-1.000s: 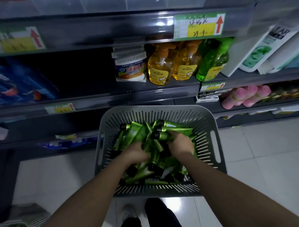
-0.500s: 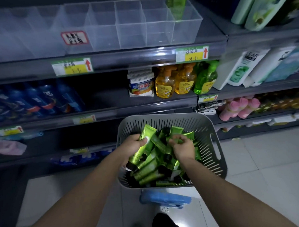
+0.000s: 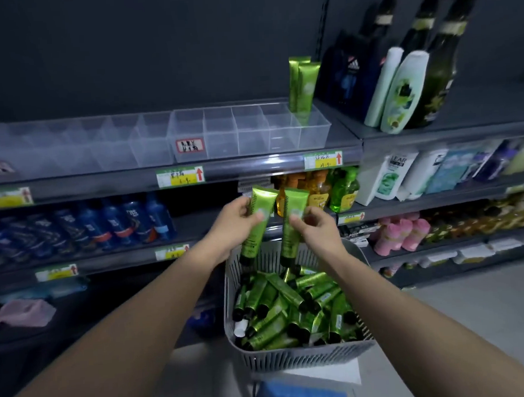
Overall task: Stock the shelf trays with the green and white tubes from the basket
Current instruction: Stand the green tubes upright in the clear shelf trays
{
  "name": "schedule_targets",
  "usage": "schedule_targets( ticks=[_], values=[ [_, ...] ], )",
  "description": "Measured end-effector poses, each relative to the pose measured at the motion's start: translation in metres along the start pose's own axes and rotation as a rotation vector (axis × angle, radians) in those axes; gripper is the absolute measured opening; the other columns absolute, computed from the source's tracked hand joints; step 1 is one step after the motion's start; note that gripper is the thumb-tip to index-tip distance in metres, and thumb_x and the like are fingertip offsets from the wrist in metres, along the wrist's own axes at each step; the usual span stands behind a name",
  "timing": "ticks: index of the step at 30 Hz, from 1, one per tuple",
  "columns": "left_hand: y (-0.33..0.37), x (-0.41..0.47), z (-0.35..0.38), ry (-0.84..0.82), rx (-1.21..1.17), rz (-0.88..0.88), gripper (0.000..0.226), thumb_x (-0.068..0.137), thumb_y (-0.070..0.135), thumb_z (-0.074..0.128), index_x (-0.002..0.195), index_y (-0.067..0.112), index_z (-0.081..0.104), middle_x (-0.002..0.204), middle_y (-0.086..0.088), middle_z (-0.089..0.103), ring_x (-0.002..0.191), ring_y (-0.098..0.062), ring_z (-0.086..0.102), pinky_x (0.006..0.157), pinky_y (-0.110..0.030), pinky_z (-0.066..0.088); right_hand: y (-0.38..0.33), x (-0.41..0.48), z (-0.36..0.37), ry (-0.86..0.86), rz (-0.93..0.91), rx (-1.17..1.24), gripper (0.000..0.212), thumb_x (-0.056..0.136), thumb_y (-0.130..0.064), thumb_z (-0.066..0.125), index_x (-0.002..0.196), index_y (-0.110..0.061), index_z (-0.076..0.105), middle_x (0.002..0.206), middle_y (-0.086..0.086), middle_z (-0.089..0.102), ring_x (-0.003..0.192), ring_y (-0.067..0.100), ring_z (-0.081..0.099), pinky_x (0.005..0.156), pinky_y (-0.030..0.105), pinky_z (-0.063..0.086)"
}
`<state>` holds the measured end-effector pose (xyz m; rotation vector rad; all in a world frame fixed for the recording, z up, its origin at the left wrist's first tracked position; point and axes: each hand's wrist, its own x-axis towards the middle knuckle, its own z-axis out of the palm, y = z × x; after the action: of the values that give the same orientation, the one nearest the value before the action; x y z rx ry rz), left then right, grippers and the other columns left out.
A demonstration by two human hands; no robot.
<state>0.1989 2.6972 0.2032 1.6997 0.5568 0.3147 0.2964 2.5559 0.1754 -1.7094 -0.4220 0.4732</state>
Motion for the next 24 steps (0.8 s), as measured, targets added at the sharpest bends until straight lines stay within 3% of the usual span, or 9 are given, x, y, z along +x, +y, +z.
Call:
schedule_targets(
  ticks=[3,5,6,8,10,13,15,20,24],
  values=[
    [0.031,0.011,-0.008,0.032,0.049,0.094,0.017,0.089,0.008,0.062,0.099,0.022,0.062,0.107,0.0,0.067,0.106,-0.014,0.06,0.094,-0.032,0.048,-0.038,0.01,-0.004,-0.006,-0.12,0.002,0.016,0.091,-0.017,0.064,0.076,-0.017,0.058,0.071,-0.002,0.053,0.068,0.01,0.048,0.065,0.023,0.04],
    [0.052,0.021,-0.013,0.044,0.041,0.142,0.021,0.088,0.007,0.063,0.101,0.024,0.062,0.112,-0.002,0.067,0.109,-0.016,0.061,0.099,-0.035,0.047,-0.059,0.022,-0.007,0.01,-0.202,-0.024,0.012,0.088,-0.018,0.068,0.079,-0.016,0.06,0.068,-0.005,0.052,0.066,0.009,0.049,0.064,0.022,0.042],
    [0.064,0.025,-0.015,0.05,0.039,0.164,0.021,0.088,0.007,0.064,0.099,0.025,0.061,0.112,-0.003,0.067,0.109,-0.017,0.061,0.099,-0.036,0.047,-0.07,0.028,-0.009,0.02,-0.24,-0.039,0.01,0.086,-0.02,0.07,0.087,-0.014,0.062,0.073,-0.002,0.053,0.07,0.013,0.052,0.065,0.028,0.045],
    [0.086,0.035,-0.018,0.064,0.028,0.21,0.02,0.088,0.006,0.063,0.098,0.023,0.061,0.108,-0.004,0.068,0.106,-0.019,0.062,0.095,-0.034,0.049,-0.09,0.04,-0.013,0.031,-0.297,-0.062,0.024,0.084,-0.025,0.072,0.103,-0.016,0.062,0.085,0.009,0.058,0.081,0.023,0.057,0.071,0.039,0.051],
    [0.107,0.046,-0.021,0.078,0.026,0.265,0.022,0.088,0.003,0.062,0.102,0.019,0.06,0.099,-0.001,0.067,0.098,-0.015,0.063,0.085,-0.022,0.051,-0.11,0.052,-0.017,0.023,-0.379,-0.088,0.027,0.084,-0.025,0.072,0.106,-0.015,0.06,0.092,0.019,0.062,0.082,0.023,0.057,0.075,0.039,0.051],
    [0.137,0.057,-0.026,0.111,0.056,0.328,0.022,0.089,0.003,0.061,0.105,0.018,0.06,0.09,0.008,0.065,0.079,-0.001,0.06,0.06,-0.005,0.045,-0.136,0.07,-0.023,0.025,-0.464,-0.109,0.028,0.083,-0.027,0.073,0.104,-0.015,0.059,0.087,0.013,0.061,0.081,0.02,0.056,0.077,0.038,0.049],
    [0.152,0.065,-0.032,0.154,0.071,0.346,0.018,0.089,0.006,0.063,0.104,0.015,0.062,0.087,0.006,0.065,0.073,-0.003,0.058,0.056,-0.01,0.045,-0.151,0.082,-0.026,0.039,-0.496,-0.113,0.029,0.082,-0.03,0.073,0.103,-0.016,0.058,0.085,0.008,0.059,0.08,0.022,0.057,0.078,0.04,0.05],
    [0.178,0.091,-0.047,0.261,0.089,0.376,0.011,0.085,0.008,0.068,0.094,0.014,0.066,0.083,-0.002,0.065,0.075,-0.016,0.061,0.071,-0.032,0.053,-0.183,0.106,-0.028,0.071,-0.535,-0.125,0.024,0.082,-0.025,0.074,0.099,-0.014,0.061,0.09,0.006,0.061,0.083,0.021,0.058,0.081,0.046,0.055],
    [0.188,0.115,-0.053,0.307,0.08,0.396,0.013,0.082,0.005,0.07,0.087,0.017,0.068,0.085,-0.004,0.068,0.084,-0.022,0.066,0.078,-0.037,0.058,-0.199,0.116,-0.026,0.078,-0.583,-0.161,0.013,0.082,-0.019,0.074,0.086,-0.02,0.061,0.08,-0.006,0.059,0.075,0.014,0.056,0.077,0.036,0.053]
  ],
)
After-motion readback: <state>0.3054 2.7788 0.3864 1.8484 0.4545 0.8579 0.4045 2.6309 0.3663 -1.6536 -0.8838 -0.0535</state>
